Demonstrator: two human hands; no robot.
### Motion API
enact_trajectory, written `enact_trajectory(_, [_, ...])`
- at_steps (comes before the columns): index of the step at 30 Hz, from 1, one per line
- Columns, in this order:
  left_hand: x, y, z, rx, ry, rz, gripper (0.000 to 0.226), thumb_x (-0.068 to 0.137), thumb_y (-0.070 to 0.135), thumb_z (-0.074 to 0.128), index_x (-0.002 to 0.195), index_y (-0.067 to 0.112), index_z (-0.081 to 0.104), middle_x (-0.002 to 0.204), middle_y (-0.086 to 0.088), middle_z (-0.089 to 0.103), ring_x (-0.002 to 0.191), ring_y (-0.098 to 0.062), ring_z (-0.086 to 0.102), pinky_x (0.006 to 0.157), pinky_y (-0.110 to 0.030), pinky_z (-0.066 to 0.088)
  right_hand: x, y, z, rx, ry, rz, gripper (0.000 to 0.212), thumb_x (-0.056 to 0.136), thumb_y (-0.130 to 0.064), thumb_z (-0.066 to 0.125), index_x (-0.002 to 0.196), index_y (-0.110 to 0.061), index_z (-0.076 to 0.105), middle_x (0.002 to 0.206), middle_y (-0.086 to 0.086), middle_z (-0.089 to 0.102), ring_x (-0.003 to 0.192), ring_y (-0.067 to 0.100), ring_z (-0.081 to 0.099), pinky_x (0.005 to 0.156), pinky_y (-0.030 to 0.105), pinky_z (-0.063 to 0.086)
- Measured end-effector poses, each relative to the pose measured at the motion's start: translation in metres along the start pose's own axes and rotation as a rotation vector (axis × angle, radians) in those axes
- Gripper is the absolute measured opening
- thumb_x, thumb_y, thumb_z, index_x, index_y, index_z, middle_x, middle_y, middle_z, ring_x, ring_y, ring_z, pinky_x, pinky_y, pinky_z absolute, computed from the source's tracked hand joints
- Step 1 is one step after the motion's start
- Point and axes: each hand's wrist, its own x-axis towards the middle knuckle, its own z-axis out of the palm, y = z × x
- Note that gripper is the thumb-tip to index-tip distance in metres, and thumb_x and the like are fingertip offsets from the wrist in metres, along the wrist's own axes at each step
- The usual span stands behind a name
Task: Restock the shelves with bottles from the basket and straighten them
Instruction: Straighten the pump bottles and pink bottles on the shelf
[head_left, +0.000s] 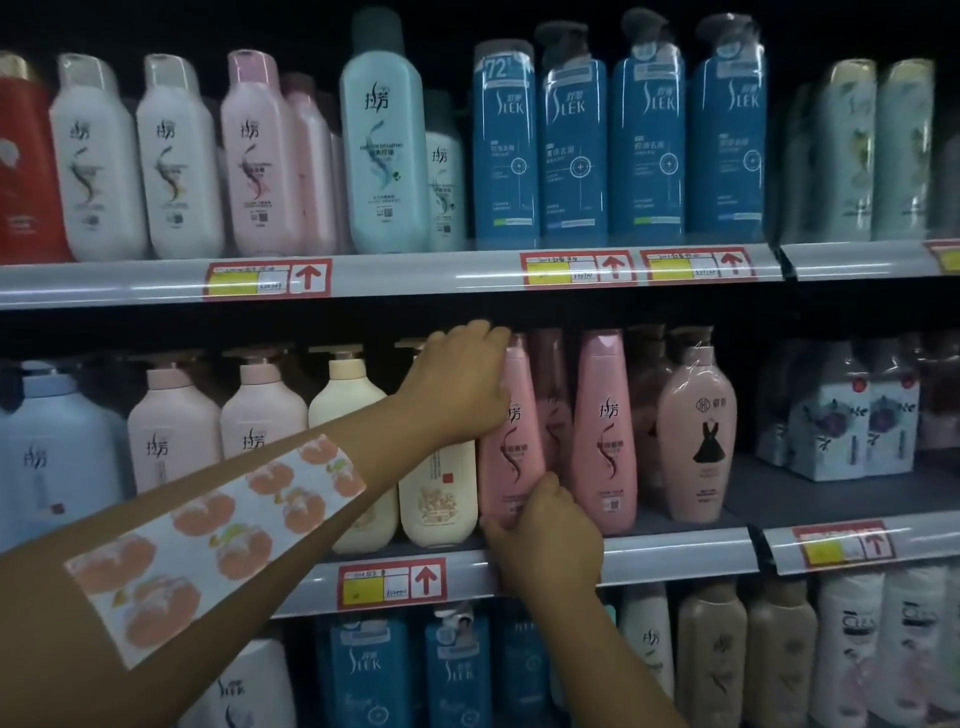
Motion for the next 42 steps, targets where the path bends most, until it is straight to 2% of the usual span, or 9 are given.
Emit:
enact_trajectory(9, [0.001,-0.001,-0.003,-0.025,-0.035,-0.003,0.058,0.088,0.024,0.063,0.142,0.016,0.047,0.126,-0.004,0.054,0.12,-0.024,0.053,0.105,-0.039,0.041,0.006,-0.006,0.004,0.041,-0.005,0.078,0.067,0.072,-0.058,0.075,0.117,-0.015,0.049,0.113,0.003,0.065,0.1,0.023,0.067,0.079,0.035,0.057])
enact_trajectory(14, [0.002,-0.002,-0.008,-0.065,-0.06,0.002,0.055,0.09,0.023,0.061,0.142,0.014,0.048,0.124,-0.005,0.053,0.117,-0.026,0.053,0.098,-0.038,0.044,0.008,-0.007,0.003,0.063,-0.01,0.075,0.068,0.066,-0.057,0.077,0.112,-0.016,0.048,0.11,0.003,0.066,0.096,0.024,0.067,0.075,0.036,0.056])
enact_trajectory(17, [0.003,-0.003,-0.01,-0.081,-0.064,-0.004,0.054,0.091,0.023,0.059,0.143,0.014,0.048,0.124,-0.006,0.053,0.116,-0.026,0.054,0.093,-0.037,0.045,0.005,-0.008,0.005,0.061,0.008,0.058,0.069,0.068,-0.056,0.076,0.115,-0.016,0.044,0.111,0.003,0.064,0.097,0.024,0.066,0.077,0.037,0.057])
enact_trajectory(21, [0.002,-0.003,-0.01,-0.089,-0.073,-0.005,0.059,0.091,0.023,0.06,0.148,0.014,0.044,0.128,-0.006,0.052,0.117,-0.027,0.054,0.093,-0.037,0.047,0.005,-0.008,0.006,0.079,0.01,0.047,0.072,0.069,-0.052,0.077,0.119,-0.014,0.042,0.115,0.004,0.063,0.099,0.026,0.066,0.08,0.037,0.055])
enact_trajectory(29, [0.003,-0.003,-0.013,-0.1,-0.095,0.008,0.065,0.09,0.022,0.063,0.151,0.016,0.041,0.128,-0.004,0.05,0.119,-0.024,0.052,0.089,-0.03,0.045,0.005,-0.005,-0.002,0.145,-0.055,0.049,0.077,0.057,-0.057,0.08,0.111,-0.018,0.041,0.109,0.002,0.064,0.096,0.025,0.067,0.081,0.041,0.058])
enact_trajectory(33, [0.002,-0.004,-0.013,-0.111,-0.08,0.023,0.066,0.09,0.022,0.064,0.152,0.017,0.04,0.129,-0.002,0.049,0.118,-0.023,0.053,0.086,-0.027,0.044,0.002,-0.001,-0.004,0.162,-0.065,0.03,0.075,0.057,-0.058,0.079,0.11,-0.019,0.042,0.109,0.002,0.065,0.096,0.025,0.067,0.079,0.04,0.058])
enact_trajectory(38, [-0.002,-0.002,-0.011,-0.155,-0.062,0.016,0.067,0.091,0.024,0.064,0.152,0.017,0.038,0.131,-0.001,0.047,0.119,-0.021,0.052,0.085,-0.026,0.045,-0.002,0.003,0.001,0.17,-0.016,0.002,0.074,0.066,-0.06,0.077,0.117,-0.019,0.042,0.113,0.003,0.065,0.1,0.026,0.065,0.083,0.04,0.057])
enact_trajectory(42, [-0.001,0.002,-0.008,-0.167,-0.051,0.004,0.066,0.09,0.025,0.062,0.15,0.015,0.039,0.129,-0.003,0.047,0.119,-0.021,0.051,0.085,-0.027,0.044,-0.006,0.012,0.006,0.224,0.002,-0.043,0.092,0.075,-0.059,0.078,0.143,-0.015,0.034,0.13,0.004,0.059,0.117,0.025,0.059,0.098,0.04,0.052])
